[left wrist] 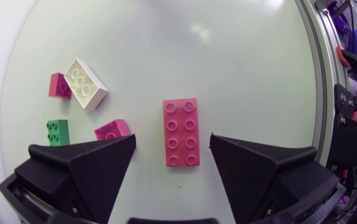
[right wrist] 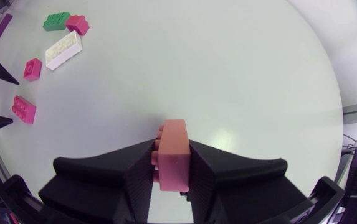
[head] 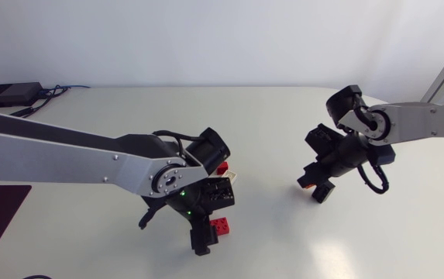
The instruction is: Sort duplo bricks by size, large to the right and small to the left
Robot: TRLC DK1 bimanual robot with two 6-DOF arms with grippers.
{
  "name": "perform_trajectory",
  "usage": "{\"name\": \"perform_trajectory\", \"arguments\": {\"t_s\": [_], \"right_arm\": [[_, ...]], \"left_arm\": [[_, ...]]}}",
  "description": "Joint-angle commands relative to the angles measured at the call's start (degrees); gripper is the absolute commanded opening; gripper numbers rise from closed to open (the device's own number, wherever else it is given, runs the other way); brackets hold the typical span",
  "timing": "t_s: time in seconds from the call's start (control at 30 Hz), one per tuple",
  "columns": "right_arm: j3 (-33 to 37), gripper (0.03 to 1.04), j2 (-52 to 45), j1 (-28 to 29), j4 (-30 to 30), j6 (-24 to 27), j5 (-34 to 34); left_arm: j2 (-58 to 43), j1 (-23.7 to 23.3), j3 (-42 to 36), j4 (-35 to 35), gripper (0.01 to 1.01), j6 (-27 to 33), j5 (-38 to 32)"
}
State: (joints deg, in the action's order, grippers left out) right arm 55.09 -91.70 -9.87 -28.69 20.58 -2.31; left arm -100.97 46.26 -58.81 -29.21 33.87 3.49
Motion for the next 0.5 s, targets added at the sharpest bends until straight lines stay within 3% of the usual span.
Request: {"name": "perform_trajectory", "arguments": {"t_s": [0.0,0.2,0.23,0.27,0.37,0.47], "right_arm": [[-1.3,0.22,-2.08,-0.77,0.83,1.75,1.6],[-1.3,0.23,-3.13,-1.65,1.0,2.19,2.92],[-1.21,0.25,-3.13,-1.82,1.0,2.19,3.01],[-1.13,0.33,-3.05,-1.91,1.0,2.19,3.18],[-0.95,0.73,-2.61,-2.35,0.65,2.27,3.18],[-0.95,0.94,-1.11,-2.52,0.21,2.27,3.18]], "left_arm": [[-2.13,0.32,0.89,-0.93,0.808,1.55,-0.94],[-3.27,0.94,0.8,-1.29,0.802,1.82,-1.38],[-3.53,0.94,0.71,-1.29,0.759,1.82,-1.38],[-3.8,1.02,0.71,-1.29,0.751,1.82,-1.38],[-4.68,1.2,0.53,-1.29,0.631,1.82,-1.38],[-5.82,1.46,0.62,-1.29,0.516,1.82,-1.38]]}}
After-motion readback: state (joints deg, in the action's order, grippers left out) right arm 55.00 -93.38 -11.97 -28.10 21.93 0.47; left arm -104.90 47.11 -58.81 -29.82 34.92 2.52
